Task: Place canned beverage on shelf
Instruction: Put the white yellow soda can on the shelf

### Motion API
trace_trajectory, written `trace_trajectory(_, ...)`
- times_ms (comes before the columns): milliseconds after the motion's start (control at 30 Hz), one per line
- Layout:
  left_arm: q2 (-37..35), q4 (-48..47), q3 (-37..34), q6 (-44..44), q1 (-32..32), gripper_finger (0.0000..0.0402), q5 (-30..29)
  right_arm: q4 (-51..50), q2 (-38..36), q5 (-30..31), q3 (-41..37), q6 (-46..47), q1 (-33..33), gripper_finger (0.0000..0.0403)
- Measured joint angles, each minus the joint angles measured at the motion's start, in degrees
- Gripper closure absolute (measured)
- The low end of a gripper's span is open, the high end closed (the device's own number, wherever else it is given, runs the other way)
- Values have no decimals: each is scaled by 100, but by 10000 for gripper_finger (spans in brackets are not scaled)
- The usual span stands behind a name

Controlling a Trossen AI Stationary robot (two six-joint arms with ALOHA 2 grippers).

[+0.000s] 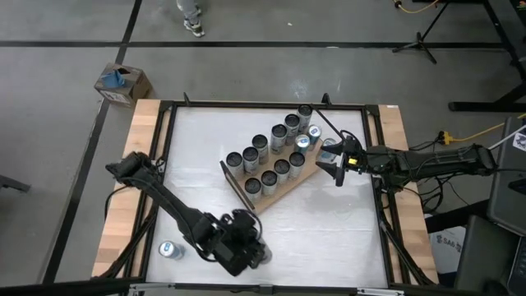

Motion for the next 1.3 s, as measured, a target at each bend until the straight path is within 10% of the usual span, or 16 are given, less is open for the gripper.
trace_trajectory(367, 1106, 80, 1630, 1814, 491, 159, -113, 0, -1, 1, 0, 0, 0, 79)
trace_trajectory(1300, 1452, 484, 1658, 4549, 1548, 159, -311, -11, 1, 4, 0, -2, 0, 79)
